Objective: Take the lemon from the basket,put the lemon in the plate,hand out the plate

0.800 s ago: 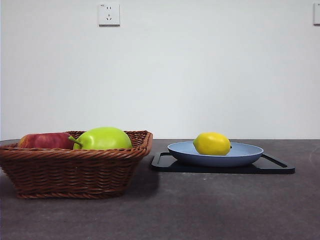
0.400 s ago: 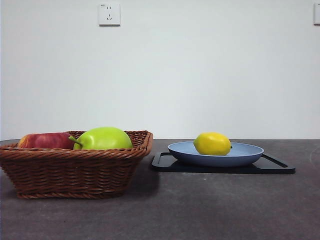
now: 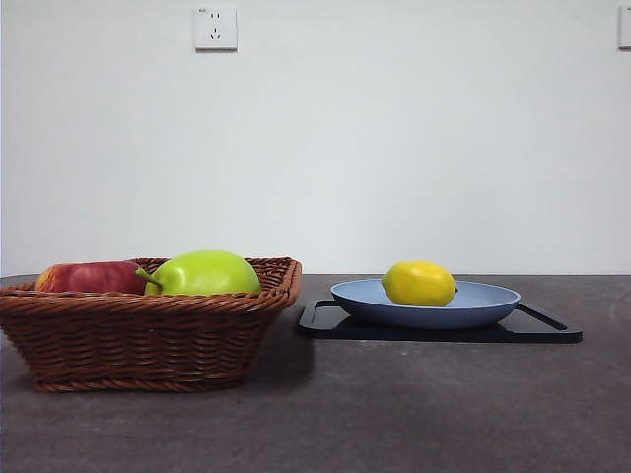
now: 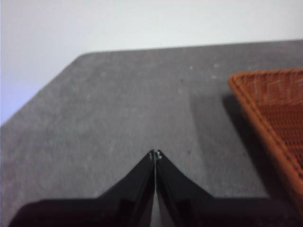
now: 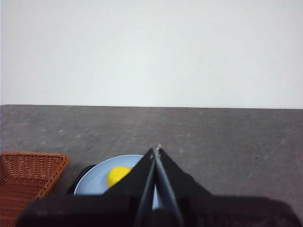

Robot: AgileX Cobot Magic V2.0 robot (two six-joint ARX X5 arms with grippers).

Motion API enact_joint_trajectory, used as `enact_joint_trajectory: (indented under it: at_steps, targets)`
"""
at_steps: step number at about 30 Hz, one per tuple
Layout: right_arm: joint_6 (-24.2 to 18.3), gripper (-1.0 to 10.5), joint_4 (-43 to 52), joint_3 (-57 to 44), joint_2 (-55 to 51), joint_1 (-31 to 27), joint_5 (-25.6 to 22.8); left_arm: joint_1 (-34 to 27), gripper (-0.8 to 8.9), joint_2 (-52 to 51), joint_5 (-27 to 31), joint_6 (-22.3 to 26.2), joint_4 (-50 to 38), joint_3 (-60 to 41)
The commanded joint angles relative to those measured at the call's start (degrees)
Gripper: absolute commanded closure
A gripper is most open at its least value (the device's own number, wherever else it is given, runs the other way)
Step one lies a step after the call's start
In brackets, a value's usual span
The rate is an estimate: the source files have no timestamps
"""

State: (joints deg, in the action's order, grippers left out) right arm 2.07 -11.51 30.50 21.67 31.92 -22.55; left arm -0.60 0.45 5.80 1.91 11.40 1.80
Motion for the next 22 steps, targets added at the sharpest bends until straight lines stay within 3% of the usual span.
enact_joint_trajectory:
  at_steps: [1, 22]
  targets:
    - [-0.07, 9.4, 0.63, 0.37, 0.07, 0.39, -0.35, -0.39, 8.05, -0.33, -0.02, -1.33, -1.09, -1.07]
    - [-0.07, 9.4, 0.63, 0.37, 0.07, 0.39, -0.35, -0.61, 8.05, -0.28, 0.00, -1.70, -1.53, -1.38]
